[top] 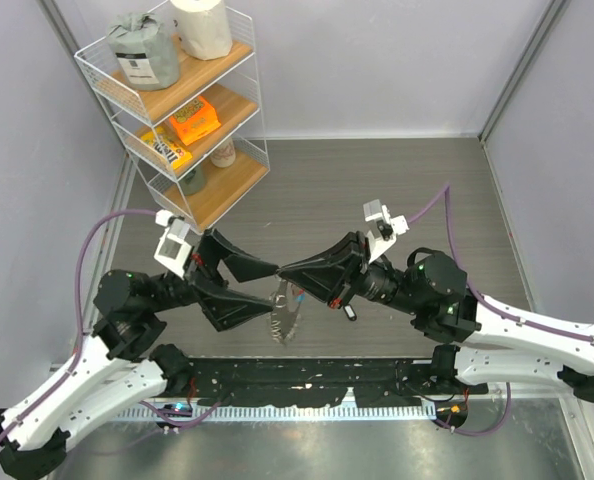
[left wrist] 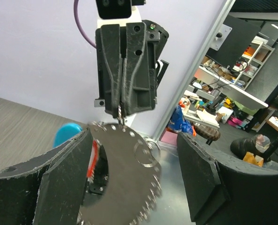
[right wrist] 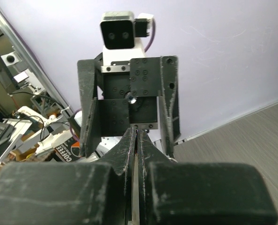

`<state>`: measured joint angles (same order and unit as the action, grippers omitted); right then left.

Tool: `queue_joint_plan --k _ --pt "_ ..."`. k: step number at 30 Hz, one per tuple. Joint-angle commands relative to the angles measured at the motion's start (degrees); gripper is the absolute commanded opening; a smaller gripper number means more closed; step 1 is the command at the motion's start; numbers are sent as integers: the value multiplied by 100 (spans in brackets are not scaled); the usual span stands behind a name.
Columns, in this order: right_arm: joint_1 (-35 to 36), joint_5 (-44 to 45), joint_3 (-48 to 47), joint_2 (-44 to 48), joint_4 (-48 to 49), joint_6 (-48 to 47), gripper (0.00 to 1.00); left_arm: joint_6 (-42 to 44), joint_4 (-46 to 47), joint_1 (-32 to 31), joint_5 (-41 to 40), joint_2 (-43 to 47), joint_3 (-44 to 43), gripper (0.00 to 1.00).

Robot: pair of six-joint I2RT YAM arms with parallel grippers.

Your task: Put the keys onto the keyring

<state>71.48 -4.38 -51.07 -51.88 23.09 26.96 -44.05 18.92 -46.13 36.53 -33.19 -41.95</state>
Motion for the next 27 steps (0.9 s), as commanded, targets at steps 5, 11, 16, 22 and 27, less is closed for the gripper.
queue_joint_plan --k 5,11,16,22,27 --pt "32 1008 -465 301 -278 -156 6 722 -1047 -28 -542 612 -85 85" --pt "32 1790 -992 12 -989 -217 6 907 -1285 -28 -542 507 -137 99" --pt "32 2160 -1607 -454 -1403 -156 6 1179 -1540 -28 -858 384 -138 100" --pt "32 2442 -2003 -920 -1623 -77 6 1390 -1856 -28 -1280 305 -208 100" --pt "32 2512 -2153 -1158 -1703 -7 6 1654 -2269 -28 -1850 392 -278 100"
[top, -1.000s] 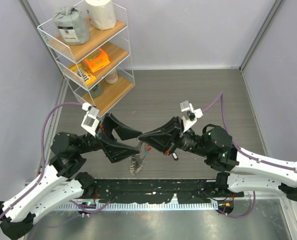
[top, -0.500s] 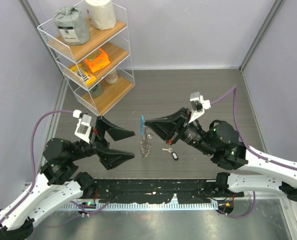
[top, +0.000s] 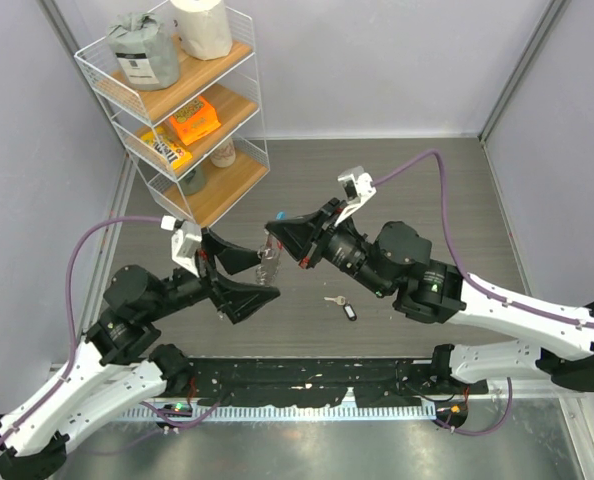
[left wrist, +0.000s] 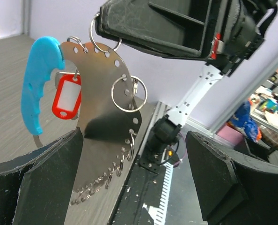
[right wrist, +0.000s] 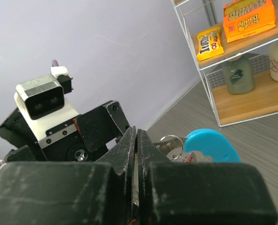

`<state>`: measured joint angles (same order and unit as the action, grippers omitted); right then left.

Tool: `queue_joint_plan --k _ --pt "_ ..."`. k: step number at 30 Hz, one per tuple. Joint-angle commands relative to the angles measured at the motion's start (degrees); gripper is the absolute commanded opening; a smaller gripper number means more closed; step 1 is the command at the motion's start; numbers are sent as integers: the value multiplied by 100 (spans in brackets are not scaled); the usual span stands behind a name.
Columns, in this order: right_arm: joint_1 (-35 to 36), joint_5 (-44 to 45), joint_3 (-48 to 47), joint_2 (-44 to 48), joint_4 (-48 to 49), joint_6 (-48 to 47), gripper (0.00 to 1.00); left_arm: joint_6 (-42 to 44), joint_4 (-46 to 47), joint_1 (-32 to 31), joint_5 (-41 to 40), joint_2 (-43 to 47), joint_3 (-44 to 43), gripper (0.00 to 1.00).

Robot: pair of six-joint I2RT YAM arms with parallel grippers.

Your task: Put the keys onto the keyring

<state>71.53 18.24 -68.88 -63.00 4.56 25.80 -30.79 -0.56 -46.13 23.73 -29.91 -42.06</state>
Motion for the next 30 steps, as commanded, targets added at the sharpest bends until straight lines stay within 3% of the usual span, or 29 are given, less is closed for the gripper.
queue_joint_plan --k 1,10,14,16,20,26,28,29,30 --pt "28 242 -398 -98 151 135 6 388 -366 -28 -693 82 -267 100" --pt "142 66 -740 -414 186 223 6 986 -656 -28 -1607 -6 -250 99" --pt "204 74 -794 -441 160 232 6 1092 -709 -36 -1871 -50 -232 92" --pt "213 83 -741 -415 151 232 6 1110 -744 -28 -1959 -50 -232 84" --pt "230 110 -635 -266 177 215 6 1092 -770 -28 -1995 3 -232 57" --pt "230 171 -469 -81 107 232 6 1040 -823 -28 -1995 108 -293 31" --pt "230 162 -398 -2 72 241 6 1013 -832 -28 -1969 126 -302 15" --pt "230 162 -398 25 19 241 6 987 -823 -36 -1951 135 -311 2" --pt "230 154 -398 68 -25 232 6 961 -832 -28 -1898 152 -337 0"
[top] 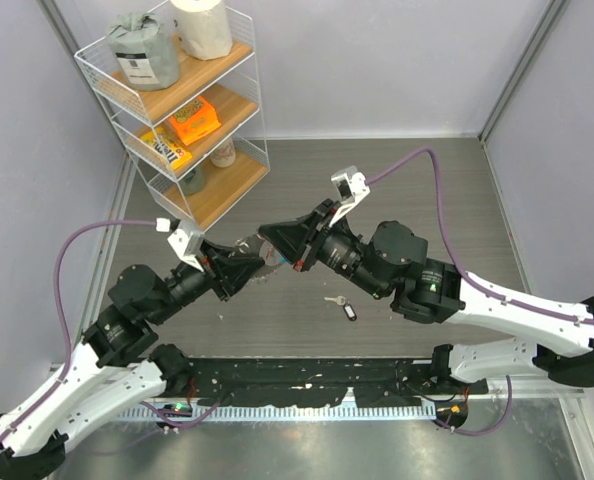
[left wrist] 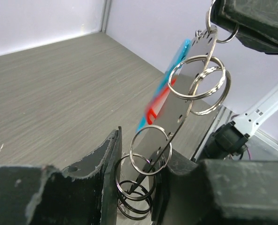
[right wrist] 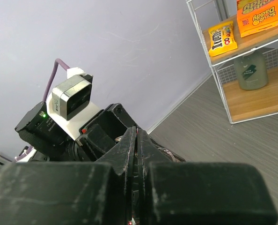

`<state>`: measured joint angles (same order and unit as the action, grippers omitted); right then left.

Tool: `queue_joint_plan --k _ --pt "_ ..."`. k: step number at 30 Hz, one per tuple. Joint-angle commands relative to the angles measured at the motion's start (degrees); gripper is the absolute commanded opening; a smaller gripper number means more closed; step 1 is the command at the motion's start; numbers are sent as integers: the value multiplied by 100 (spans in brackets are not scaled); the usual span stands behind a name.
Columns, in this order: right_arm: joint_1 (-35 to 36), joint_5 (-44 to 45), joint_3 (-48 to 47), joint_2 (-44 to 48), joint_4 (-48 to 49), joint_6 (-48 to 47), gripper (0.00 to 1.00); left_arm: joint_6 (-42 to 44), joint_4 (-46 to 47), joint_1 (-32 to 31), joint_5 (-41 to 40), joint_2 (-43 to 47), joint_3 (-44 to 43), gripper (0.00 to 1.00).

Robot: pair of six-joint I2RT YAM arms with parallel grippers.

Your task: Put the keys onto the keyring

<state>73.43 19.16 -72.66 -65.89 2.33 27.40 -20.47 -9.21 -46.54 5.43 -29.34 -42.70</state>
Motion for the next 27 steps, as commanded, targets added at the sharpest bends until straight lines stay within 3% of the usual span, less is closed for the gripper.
queue_joint_plan --k 1,7,9,10,12,15,19,27 --pt "40 62 24 383 154 64 6 -71 60 14 45 104 -292 0" --pt "40 -122 7 708 -197 -111 7 -422 191 14 704 139 -441 0" --pt "40 -289 -11 892 -592 -365 24 -641 253 14 932 166 -520 0" --pt "40 -325 -11 998 -811 -445 42 -790 323 5 1081 174 -546 0" --pt "40 -351 33 1314 -1162 -753 59 -1072 472 14 1327 183 -599 0" --pt "49 -378 217 1972 -1611 -1244 73 -1520 753 14 1592 175 -634 0" --pt "40 -430 498 2579 -2157 -1711 81 -2118 1333 14 1891 122 -573 0" --pt "40 -1827 753 2695 -2211 -2256 82 -3182 2598 14 2541 -150 -450 0"
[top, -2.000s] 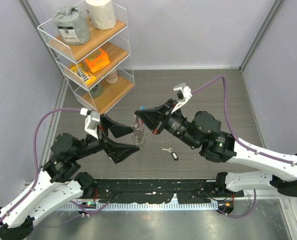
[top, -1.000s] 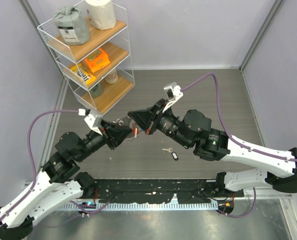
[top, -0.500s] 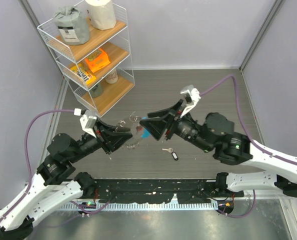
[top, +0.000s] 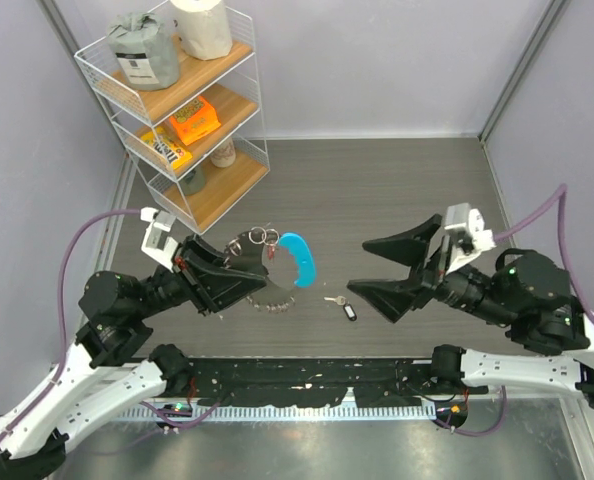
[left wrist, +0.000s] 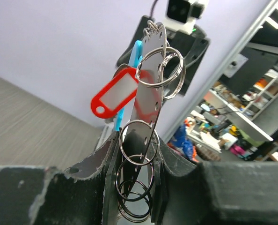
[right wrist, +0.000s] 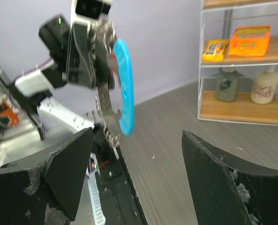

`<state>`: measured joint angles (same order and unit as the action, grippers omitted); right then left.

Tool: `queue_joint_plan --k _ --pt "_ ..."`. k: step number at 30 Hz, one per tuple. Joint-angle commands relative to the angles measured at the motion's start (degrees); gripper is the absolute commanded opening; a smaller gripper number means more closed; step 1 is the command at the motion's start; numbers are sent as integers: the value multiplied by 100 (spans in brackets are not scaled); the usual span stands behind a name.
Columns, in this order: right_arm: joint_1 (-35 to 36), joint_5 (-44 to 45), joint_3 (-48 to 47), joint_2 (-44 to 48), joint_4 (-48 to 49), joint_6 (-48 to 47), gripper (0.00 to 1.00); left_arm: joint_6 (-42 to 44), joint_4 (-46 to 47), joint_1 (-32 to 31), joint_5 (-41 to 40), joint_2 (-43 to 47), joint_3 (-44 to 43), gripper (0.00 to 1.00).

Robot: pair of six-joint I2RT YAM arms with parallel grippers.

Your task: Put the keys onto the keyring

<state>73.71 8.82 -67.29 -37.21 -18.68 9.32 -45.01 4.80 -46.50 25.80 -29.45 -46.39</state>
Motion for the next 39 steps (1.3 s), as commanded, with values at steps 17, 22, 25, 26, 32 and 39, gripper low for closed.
queue_joint_plan --k 17,22,25,26,32,39 --pt "12 -2121 -258 -1192 777 -449 76 -1238 1946 9 891 -333 34 0" --pt "12 -2218 -355 -1324 1023 -361 72 -1194 1964 9 953 -333 42 0" --pt "12 -2227 -408 -1376 1085 -317 64 -1159 1964 9 979 -307 42 0" --pt "12 -2227 -425 -1385 1094 -300 59 -1159 1972 9 988 -307 51 0" --pt "12 -2279 -452 -1447 1217 -229 26 -1185 2060 9 1076 -324 60 0" --pt "12 -2193 -277 -1447 1629 -97 6 -1194 2043 9 1015 -289 95 0"
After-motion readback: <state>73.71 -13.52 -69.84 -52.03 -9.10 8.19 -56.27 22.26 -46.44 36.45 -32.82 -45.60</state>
